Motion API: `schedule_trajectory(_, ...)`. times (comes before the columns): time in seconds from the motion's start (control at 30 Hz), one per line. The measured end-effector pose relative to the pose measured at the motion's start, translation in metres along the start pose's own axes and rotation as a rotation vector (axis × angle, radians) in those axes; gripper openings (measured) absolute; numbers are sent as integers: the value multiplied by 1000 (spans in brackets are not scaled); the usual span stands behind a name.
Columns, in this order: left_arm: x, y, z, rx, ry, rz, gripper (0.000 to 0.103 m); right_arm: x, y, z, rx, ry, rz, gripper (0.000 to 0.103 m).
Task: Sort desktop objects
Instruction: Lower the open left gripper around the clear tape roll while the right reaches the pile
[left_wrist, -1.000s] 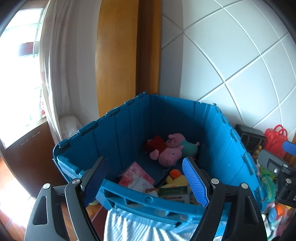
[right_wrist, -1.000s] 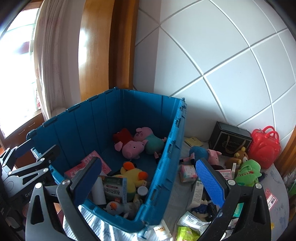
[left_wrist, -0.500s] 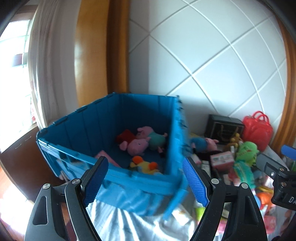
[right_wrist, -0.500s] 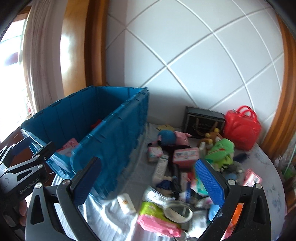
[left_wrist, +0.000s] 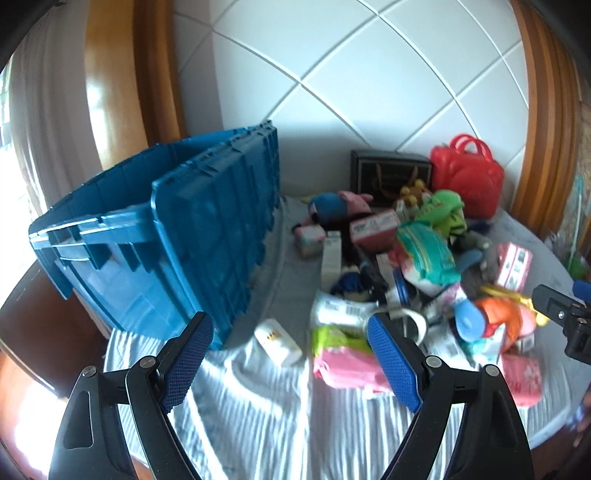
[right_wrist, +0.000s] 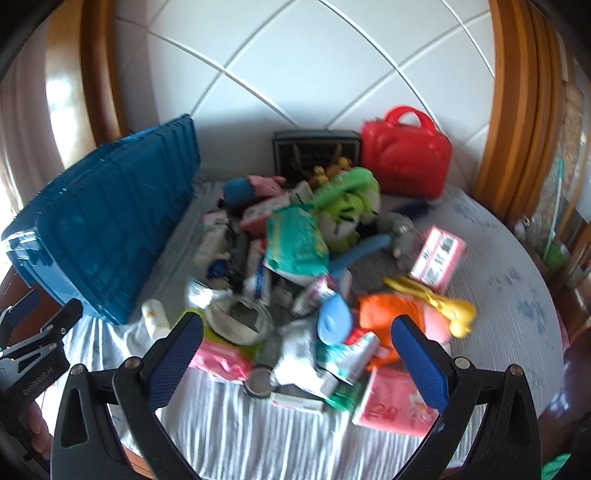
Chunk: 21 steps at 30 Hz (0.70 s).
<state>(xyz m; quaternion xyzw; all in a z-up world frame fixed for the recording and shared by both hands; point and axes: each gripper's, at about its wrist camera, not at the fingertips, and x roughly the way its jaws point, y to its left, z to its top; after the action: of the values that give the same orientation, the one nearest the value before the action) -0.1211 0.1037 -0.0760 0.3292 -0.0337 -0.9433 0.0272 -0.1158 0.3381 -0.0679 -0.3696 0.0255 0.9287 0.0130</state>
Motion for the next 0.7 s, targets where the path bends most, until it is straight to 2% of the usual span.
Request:
schedule_trajectory(0.17, 24, -15, -4, 38, 29, -22, 86, 13, -31, -11, 64, 31, -59, 103)
schedule_trajectory(0.43, 88, -41, 0, 82, 129, -98, 86, 42, -66, -14, 134, 113, -173, 103)
schedule_trajectory(0.57, 114, -53, 3, 114, 149, -135, 86, 60, -66, -8, 141, 144, -201, 103)
schedule_trajectory(0.7, 140, -68, -2, 155, 178, -157, 86, 78, -61, -10, 144, 161, -191, 103)
